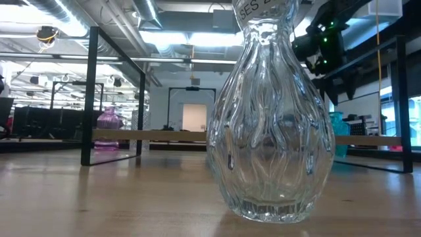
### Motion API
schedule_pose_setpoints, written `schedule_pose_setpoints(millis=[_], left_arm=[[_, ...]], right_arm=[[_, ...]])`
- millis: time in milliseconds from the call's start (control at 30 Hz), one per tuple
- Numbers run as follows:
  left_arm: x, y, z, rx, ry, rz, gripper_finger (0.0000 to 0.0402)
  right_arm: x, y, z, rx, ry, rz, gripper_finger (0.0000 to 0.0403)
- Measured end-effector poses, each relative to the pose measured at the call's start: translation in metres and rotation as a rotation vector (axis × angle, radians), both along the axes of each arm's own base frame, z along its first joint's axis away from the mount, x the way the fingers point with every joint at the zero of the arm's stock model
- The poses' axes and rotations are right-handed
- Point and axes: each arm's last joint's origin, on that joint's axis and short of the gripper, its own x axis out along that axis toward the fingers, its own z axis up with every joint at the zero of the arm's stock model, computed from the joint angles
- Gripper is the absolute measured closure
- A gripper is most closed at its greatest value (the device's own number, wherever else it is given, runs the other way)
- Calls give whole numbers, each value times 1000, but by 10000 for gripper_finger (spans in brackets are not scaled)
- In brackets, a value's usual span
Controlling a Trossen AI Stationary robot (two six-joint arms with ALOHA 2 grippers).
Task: Sort vases onto shelf
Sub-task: Put the blue vase on the shelf
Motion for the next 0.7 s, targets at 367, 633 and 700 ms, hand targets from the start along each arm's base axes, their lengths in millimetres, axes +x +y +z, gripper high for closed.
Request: schedule_pose_setpoints(millis=[367, 633, 700], left_arm=[[0, 0, 0, 1, 0, 0, 297], [0, 0, 0, 7, 2, -1, 297], [0, 0, 0, 7, 2, -2, 297]], right_arm=[[6, -9, -18, 7, 70, -53, 194], [12, -17, -32, 66, 60, -63, 194], [14, -18, -35, 86, 31, -60, 194]])
